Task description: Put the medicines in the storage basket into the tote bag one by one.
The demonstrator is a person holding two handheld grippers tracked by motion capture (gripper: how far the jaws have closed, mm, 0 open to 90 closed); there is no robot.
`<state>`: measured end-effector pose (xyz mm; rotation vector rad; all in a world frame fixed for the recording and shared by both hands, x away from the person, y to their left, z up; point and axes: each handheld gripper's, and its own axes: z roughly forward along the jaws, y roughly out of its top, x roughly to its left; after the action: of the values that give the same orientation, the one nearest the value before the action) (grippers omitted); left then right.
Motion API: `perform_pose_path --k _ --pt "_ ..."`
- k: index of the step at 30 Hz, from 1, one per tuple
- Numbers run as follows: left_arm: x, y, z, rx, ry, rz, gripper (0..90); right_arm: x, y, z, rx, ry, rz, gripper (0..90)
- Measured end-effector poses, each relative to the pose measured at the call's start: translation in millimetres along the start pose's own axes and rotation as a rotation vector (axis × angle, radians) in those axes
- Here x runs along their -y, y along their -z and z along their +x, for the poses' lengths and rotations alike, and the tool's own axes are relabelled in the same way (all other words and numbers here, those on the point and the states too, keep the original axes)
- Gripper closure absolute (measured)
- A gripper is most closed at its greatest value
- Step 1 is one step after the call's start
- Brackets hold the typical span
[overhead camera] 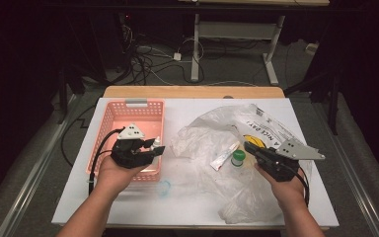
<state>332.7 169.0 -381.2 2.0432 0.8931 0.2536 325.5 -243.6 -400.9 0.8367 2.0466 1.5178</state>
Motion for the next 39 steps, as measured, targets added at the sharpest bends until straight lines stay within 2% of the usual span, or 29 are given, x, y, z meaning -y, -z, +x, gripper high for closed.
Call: perform_pose_path --k 5,9,13,19,22,28,33,35,39 --pt "-2.7 -0.4 -23.6 0.025 -0.032 -0.067 58.4 -0.3 -0.1 -0.2 0.001 0.002 -0.001 90.0" --pt "-8.4 -8.8 -43.2 0.062 -0.071 -0.081 58.3 -1.4 0.4 0.2 -0.001 0.004 -0.007 90.0" --pt "-13.7 -27.4 -62.5 0.079 -0.121 -0.073 58.3 -2.5 0.0 1.5 -0.003 0.006 -0.009 90.0" --pt "-17.6 -63.0 -84.2 0.131 -0.140 -0.045 58.2 -3.9 -1.3 3.4 -0.010 0.012 -0.013 90.0" --pt "-19.4 -82.4 -92.8 0.138 -0.158 -0.034 58.3 -3.9 -1.1 2.6 -0.008 0.009 -0.015 90.0" --pt "-24.6 -119.8 -93.4 0.125 -0.147 -0.035 58.2 -4.4 -0.2 1.9 -0.008 0.005 -0.016 90.0" --pt "-33.0 -146.1 -84.3 0.078 -0.136 -0.029 58.2 -4.9 -1.0 2.7 -0.008 0.007 -0.016 90.0" --pt "-35.6 -155.8 -80.5 0.056 -0.141 -0.040 58.2 -5.2 -1.3 2.7 -0.008 0.008 -0.020 90.0" --pt "-41.1 -170.3 -73.0 0.040 -0.135 -0.083 58.2 -5.0 -1.9 2.1 -0.009 0.001 -0.020 90.0"
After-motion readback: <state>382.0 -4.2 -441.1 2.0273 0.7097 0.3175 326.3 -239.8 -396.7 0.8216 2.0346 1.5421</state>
